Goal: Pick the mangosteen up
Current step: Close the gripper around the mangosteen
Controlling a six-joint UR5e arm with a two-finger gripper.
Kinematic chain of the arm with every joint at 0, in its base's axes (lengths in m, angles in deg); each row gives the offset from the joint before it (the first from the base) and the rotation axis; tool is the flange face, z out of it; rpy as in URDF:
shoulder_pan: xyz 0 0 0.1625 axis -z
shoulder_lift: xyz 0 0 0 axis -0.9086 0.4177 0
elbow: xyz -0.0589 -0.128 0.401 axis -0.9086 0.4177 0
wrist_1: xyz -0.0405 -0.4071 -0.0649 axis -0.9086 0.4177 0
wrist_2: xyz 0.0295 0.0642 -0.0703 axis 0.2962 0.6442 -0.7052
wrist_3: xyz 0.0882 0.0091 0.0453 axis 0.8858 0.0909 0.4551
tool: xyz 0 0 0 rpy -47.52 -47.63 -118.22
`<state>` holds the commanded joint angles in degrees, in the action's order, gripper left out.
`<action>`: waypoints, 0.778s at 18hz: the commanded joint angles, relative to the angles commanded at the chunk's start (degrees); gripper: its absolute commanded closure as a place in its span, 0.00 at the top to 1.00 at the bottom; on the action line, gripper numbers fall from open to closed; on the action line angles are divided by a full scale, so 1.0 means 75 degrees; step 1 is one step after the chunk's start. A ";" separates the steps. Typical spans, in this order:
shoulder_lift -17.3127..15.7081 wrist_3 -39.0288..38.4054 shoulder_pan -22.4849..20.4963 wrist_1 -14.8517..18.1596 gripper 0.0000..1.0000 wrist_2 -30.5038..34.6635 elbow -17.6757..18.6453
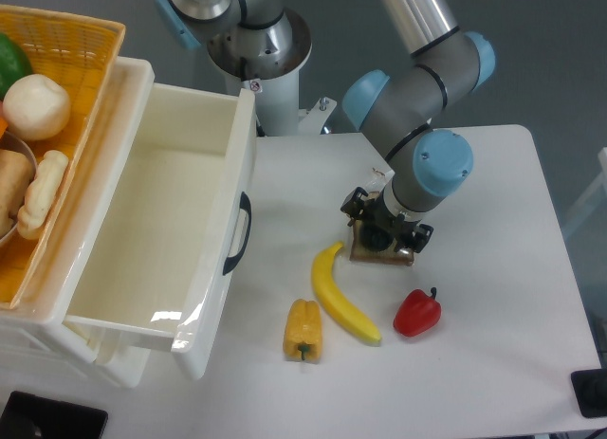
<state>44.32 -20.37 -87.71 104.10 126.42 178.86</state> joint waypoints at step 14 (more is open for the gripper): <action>0.0071 0.0445 0.0047 -0.0024 0.38 0.0327 -0.0047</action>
<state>44.85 -17.04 -87.36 103.93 128.87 178.51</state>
